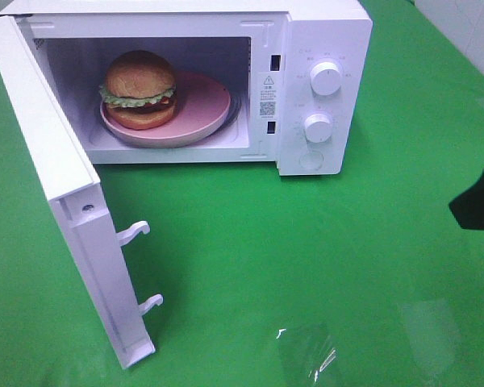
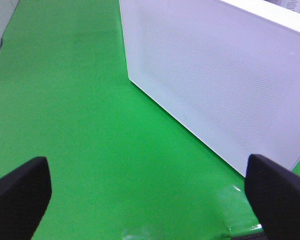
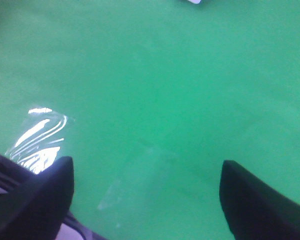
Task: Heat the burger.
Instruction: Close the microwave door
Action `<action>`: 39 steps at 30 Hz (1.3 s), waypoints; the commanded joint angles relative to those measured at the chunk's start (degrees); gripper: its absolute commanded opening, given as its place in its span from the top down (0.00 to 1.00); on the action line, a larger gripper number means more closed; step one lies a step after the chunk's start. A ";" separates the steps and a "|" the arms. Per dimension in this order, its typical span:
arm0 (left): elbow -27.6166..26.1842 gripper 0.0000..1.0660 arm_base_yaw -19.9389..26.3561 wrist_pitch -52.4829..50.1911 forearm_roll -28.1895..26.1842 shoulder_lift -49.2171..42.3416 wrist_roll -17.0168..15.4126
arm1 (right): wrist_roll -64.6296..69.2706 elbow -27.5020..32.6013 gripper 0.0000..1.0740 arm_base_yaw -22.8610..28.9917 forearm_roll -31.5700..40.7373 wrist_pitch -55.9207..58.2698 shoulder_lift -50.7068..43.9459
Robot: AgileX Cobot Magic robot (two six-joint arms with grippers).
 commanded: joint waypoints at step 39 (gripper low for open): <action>0.17 0.08 0.29 -0.69 -0.06 -0.17 0.11 | 4.64 15.58 0.25 -14.32 0.40 6.19 -47.84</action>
